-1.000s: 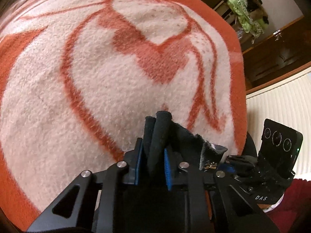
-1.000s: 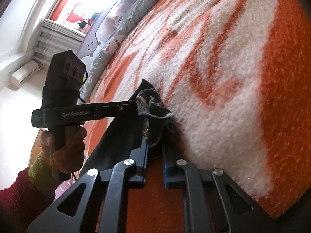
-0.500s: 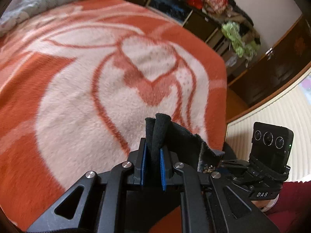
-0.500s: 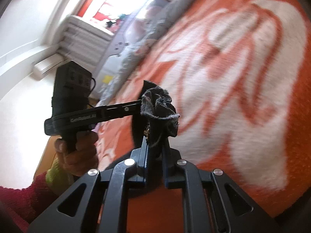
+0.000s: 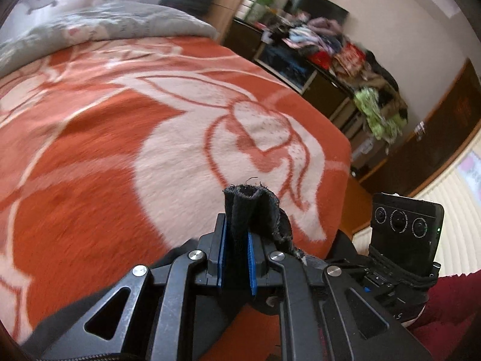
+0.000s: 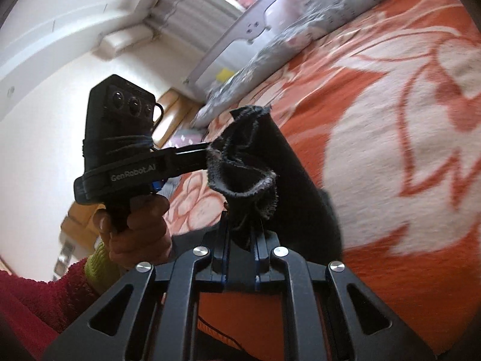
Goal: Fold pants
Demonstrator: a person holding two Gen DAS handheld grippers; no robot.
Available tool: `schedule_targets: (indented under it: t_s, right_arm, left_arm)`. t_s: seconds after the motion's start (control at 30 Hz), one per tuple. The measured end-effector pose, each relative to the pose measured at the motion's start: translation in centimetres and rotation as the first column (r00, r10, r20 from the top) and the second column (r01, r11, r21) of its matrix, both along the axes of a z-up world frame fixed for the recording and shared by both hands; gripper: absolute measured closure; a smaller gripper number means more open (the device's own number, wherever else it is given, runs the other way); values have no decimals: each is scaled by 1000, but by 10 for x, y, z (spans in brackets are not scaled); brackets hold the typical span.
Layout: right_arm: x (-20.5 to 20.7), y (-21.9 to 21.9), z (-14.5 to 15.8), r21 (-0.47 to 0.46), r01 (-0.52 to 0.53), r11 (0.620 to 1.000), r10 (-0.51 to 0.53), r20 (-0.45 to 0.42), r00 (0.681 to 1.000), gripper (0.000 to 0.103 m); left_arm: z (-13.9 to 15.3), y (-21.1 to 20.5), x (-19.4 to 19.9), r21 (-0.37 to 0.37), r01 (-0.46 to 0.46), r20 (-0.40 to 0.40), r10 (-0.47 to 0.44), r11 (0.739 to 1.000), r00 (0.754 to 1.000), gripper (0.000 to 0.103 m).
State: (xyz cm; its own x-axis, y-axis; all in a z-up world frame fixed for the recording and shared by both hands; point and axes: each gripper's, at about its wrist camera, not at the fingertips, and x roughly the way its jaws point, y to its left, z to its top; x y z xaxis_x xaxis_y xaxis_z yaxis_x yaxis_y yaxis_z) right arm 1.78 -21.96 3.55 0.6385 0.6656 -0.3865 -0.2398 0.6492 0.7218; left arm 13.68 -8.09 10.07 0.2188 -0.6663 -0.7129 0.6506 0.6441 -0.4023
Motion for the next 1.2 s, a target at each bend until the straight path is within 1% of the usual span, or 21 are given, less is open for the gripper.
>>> schedule_targets:
  t_s: [0.07, 0.23, 0.33, 0.53, 0.8, 0.83, 1.0, 1.1, 1.17, 1.2]
  right_arm:
    - [8, 12, -3, -16, -33, 999, 33, -9, 999, 90]
    - [27, 41, -13, -75, -107, 991, 105, -36, 994, 90]
    - [38, 60, -20, -107, -149, 983, 143, -57, 988, 90]
    - [47, 89, -39, -157, -210, 965, 194, -114, 974, 90]
    - [63, 115, -59, -231, -268, 935, 230, -178, 957, 89]
    - [62, 116, -61, -234, -275, 933, 235, -184, 954, 87]
    - [64, 122, -67, -243, -293, 925, 243, -217, 946, 85]
    - [63, 124, -67, -231, -308, 923, 258, -222, 940, 79]
    - [60, 126, -65, -224, -324, 919, 277, -217, 936, 69]
    - [56, 129, -63, -229, -332, 915, 285, -214, 934, 68]
  left_arm:
    - [-4, 22, -2, -17, -37, -12, 37, 999, 999, 92]
    - [-23, 63, -4, -27, -117, -44, 116, 993, 992, 92]
    - [-36, 79, -3, -25, -157, -65, 156, 987, 986, 92]
    - [-69, 108, -6, -12, -225, -118, 222, 974, 968, 94]
    - [-104, 129, -4, 7, -303, -192, 299, 953, 935, 96]
    - [-109, 132, -5, 12, -314, -200, 310, 949, 929, 96]
    - [-120, 140, -7, 21, -351, -227, 346, 936, 910, 95]
    - [-124, 148, -12, 25, -380, -236, 375, 925, 896, 95]
    - [-125, 152, -18, 31, -401, -232, 397, 915, 888, 95]
    - [-125, 155, -19, 32, -409, -231, 405, 912, 884, 95]
